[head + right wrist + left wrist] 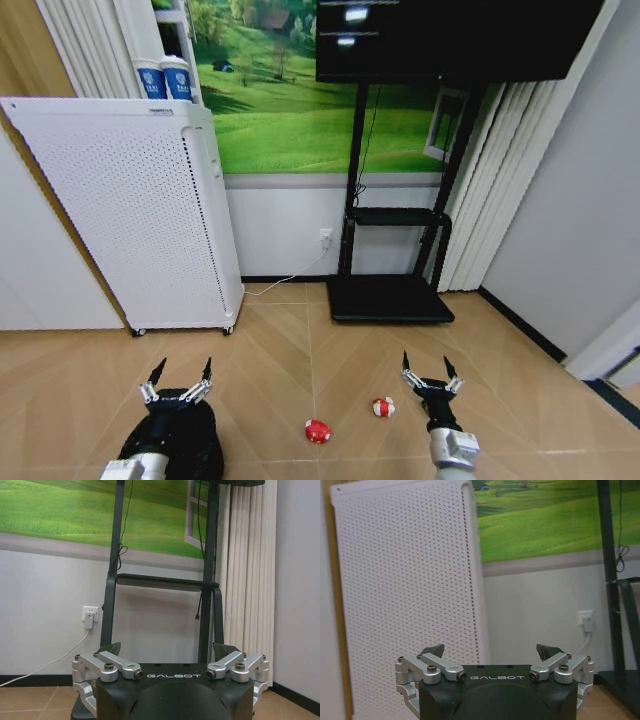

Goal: Pick up the trash bin and place the garbage on the floor into it.

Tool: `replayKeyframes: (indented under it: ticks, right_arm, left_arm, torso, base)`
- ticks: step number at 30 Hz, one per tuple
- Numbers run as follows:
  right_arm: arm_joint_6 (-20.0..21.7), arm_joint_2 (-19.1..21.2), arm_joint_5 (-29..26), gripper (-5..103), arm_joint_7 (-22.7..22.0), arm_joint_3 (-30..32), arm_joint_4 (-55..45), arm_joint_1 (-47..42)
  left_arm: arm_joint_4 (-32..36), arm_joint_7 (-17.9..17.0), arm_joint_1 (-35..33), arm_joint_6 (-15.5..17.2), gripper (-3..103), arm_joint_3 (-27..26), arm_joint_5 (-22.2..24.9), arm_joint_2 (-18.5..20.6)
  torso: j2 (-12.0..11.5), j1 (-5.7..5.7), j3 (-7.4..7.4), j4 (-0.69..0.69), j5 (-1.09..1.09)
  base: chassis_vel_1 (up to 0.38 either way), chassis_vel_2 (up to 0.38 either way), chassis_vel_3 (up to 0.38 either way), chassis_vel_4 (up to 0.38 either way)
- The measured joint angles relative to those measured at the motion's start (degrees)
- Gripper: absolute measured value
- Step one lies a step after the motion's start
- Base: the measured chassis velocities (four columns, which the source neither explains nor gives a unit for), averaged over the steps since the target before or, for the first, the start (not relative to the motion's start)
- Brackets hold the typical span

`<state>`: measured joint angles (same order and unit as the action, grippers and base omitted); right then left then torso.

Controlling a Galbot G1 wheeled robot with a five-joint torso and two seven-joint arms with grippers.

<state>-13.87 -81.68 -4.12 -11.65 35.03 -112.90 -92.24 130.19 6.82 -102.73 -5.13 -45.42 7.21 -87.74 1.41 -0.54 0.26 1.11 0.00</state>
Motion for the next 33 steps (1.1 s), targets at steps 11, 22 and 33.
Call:
replayKeyframes:
  ticks: [11,22,33]
  right_arm:
    - [-0.7,-0.1,-0.5,100,-0.6,1.6,0.7,0.1]
    - [-0.3,0.4,-2.1,100,-1.1,1.5,2.8,3.7]
    - [-0.1,0.5,-2.6,100,-1.1,1.7,1.7,2.9]
  left_arm:
    - [8.2,-16.4,-6.8,16.6,100,-9.9,12.6,1.8]
    - [1.9,-24.8,-7.1,38.5,100,-18.5,38.0,4.2]
    - [-0.3,-28.3,-5.4,41.5,100,-11.3,39.5,4.7]
  torso:
    - [-1.2,0.37,-0.28,0.04,0.01]
    - [-0.9,0.33,-0.28,0.04,-0.02]
    - [-0.7,0.29,-0.28,0.04,-0.01]
  base:
    - [0.0,0.0,0.0,0.0]
    - [0.0,0.0,0.0,0.0]
    - [0.0,0.0,0.0,0.0]
